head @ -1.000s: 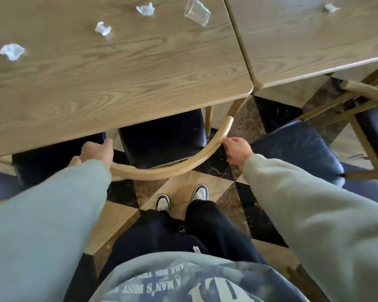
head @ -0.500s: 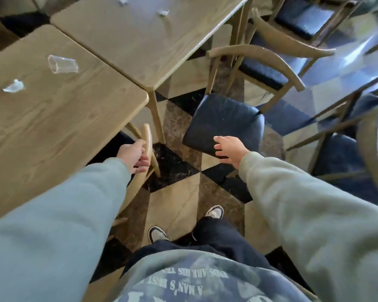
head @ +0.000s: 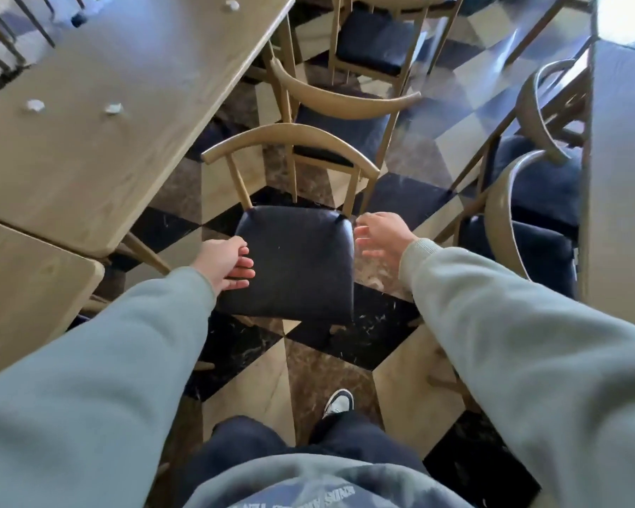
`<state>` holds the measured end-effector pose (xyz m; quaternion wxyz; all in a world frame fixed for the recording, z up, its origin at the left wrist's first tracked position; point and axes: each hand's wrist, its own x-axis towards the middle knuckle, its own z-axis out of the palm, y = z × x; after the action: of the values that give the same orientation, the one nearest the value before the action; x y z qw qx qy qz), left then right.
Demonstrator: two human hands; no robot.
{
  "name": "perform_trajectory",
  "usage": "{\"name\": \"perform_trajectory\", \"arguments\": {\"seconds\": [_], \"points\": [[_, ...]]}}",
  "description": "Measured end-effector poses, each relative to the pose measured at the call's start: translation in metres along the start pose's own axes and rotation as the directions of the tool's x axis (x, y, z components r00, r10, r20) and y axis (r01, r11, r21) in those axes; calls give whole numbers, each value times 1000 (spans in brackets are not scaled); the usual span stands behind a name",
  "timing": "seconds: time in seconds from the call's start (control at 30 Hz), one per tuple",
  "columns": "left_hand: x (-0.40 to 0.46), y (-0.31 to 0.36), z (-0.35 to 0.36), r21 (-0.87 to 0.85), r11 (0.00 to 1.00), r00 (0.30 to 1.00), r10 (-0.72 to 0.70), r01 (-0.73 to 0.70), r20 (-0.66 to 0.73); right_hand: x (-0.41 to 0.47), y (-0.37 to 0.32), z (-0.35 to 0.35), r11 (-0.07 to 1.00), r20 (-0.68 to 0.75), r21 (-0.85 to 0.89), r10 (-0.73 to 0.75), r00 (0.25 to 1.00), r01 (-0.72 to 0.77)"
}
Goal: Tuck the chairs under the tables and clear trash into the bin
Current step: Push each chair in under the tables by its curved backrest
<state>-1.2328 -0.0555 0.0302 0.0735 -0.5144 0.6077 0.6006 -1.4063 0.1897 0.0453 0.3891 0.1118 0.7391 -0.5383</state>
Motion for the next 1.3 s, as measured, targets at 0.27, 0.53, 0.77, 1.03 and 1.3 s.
{"name": "perform_trajectory", "arguments": {"seconds": [0.27,0.53,0.77,1.03,1.3], "points": [[59,40,34,-6,998,998,-61,61,-30,65,-79,1,997,47,36,-68,997,67],[136,97,42,-175,975,991,-129,135,44,131,-164,41,955,40,-224,-190,981,194],[162,126,42,-289,938,978,-207,193,-20,199,-209,93,885,207,-380,-202,957,269],[189,159,84,-441,856,922,-362,271,-136,309,-250,123,590,342,-623,-385,857,514],[193,191,185,-591,718,855,-511,367,-90,375,-256,92,342,564,-789,71,823,511]]}}
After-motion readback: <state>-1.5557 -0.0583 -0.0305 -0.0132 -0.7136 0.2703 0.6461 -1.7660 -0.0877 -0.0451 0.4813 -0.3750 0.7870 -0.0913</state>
